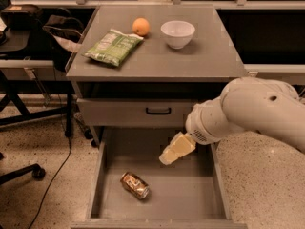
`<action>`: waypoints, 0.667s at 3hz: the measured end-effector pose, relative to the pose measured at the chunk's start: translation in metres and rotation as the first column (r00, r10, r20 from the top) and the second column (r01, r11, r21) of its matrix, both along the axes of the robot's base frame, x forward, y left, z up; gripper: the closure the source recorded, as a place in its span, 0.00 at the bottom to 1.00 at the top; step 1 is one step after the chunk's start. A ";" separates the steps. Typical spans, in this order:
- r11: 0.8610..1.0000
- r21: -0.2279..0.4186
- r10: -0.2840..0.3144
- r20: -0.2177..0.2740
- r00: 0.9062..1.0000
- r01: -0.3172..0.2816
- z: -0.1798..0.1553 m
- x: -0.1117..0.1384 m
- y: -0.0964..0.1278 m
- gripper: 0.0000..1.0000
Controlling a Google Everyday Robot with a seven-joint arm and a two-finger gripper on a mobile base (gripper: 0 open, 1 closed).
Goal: Pick orange can from middle drawer and place on counter
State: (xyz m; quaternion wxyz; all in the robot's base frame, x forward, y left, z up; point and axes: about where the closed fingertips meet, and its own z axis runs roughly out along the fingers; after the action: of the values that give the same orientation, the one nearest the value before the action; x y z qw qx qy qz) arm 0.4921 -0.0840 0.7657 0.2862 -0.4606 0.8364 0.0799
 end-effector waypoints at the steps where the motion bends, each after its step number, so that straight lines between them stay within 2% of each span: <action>1: 1.000 0.006 0.017 -0.014 1.000 -0.017 -0.029 -0.004 0.011 0.00; 2: 1.000 -0.013 0.026 -0.013 1.000 -0.026 -0.065 -0.008 0.021 0.00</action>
Offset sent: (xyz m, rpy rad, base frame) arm -0.0122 0.0262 -0.0937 -0.0268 0.0006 0.0261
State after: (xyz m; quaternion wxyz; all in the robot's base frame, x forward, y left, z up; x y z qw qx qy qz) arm 0.4837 -0.0631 0.7009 0.2767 -0.4727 0.8327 0.0813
